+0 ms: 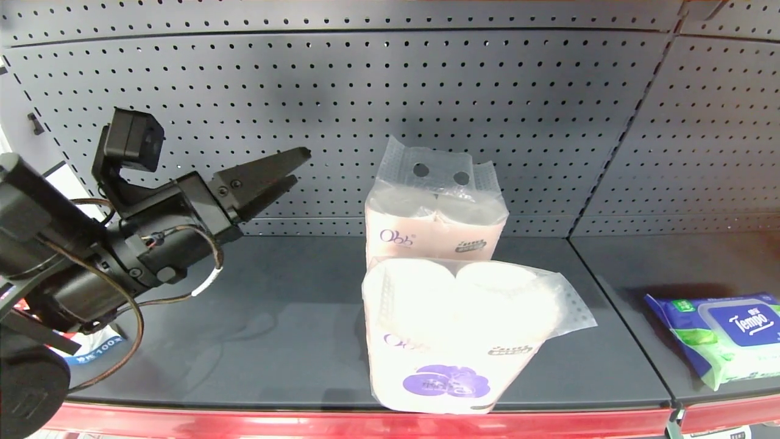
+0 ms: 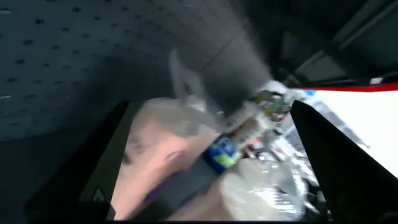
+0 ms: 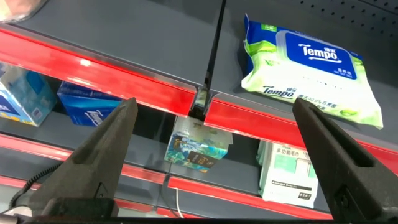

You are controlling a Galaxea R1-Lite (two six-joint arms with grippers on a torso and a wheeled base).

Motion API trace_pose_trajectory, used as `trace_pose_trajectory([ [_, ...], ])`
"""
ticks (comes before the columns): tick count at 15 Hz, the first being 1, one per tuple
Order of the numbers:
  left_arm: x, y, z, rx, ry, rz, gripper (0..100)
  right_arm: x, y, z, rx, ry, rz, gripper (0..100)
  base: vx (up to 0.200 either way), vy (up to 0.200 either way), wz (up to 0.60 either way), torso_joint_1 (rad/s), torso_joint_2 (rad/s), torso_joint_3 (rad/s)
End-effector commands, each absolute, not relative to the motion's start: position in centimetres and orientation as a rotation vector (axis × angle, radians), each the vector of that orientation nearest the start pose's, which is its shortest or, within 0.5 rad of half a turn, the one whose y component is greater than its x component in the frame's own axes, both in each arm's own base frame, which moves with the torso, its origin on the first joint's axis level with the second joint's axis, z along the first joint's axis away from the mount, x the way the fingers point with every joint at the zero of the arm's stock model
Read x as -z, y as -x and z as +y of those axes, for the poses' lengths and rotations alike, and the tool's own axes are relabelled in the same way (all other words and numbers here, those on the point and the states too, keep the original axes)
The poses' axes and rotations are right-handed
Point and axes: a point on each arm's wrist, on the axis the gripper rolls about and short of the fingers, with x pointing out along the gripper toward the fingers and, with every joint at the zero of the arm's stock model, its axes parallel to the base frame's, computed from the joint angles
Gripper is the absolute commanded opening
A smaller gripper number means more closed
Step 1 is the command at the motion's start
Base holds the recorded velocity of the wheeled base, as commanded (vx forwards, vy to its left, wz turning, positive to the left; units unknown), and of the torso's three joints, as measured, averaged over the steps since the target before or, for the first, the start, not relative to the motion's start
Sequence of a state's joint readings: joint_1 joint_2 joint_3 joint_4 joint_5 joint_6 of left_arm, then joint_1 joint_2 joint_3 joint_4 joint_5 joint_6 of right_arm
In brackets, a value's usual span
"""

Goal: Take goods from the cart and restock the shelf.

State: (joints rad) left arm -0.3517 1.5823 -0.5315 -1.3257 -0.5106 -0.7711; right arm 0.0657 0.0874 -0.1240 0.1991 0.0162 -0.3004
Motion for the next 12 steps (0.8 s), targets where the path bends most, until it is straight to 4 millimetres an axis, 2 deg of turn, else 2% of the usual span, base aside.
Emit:
trace_pose_trajectory([
  [1,-21.5,-22.7,-9.3,0.801,0.649,0.047,100,-9.1,2.6,-0.1,-0.106,0.301,0.149,100,0.000,0.000,0.00,0.000,0.00,0.000],
  [2,-21.6,-22.4,-9.2,0.741,0.647,0.054,100,-9.1,2.6,-0.1,-0.106,0.299,0.149,100,0.000,0.000,0.00,0.000,0.00,0.000],
  [4,-22.5,-20.2,-8.4,0.656,0.635,0.081,100,-9.1,2.6,-0.1,-0.106,0.295,0.149,100,0.000,0.000,0.00,0.000,0.00,0.000],
  [6,-22.8,-17.2,-7.0,0.514,0.565,0.175,100,-9.1,2.6,-0.1,-0.104,0.269,0.151,100,0.000,0.000,0.00,0.000,0.00,0.000],
  [8,-22.9,-13.2,-5.6,0.473,0.467,0.261,100,-9.2,2.6,-0.2,-0.076,0.248,0.156,100,0.000,0.000,0.00,0.000,0.00,0.000],
  [10,-22.0,-10.2,-4.2,0.422,0.267,0.324,100,-9.3,2.5,-0.1,0.028,0.246,0.175,100,0.000,0.000,0.00,0.000,0.00,0.000],
  [11,-21.6,-9.0,-3.6,0.386,0.176,0.354,100,-10.3,2.2,0.0,0.073,0.224,0.197,100,0.000,0.000,0.00,0.000,0.00,0.000],
  [12,-21.4,-8.1,-3.2,0.360,0.123,0.376,100,-13.0,1.3,0.0,0.119,0.175,0.216,100,0.000,0.000,0.00,0.000,0.00,0.000],
])
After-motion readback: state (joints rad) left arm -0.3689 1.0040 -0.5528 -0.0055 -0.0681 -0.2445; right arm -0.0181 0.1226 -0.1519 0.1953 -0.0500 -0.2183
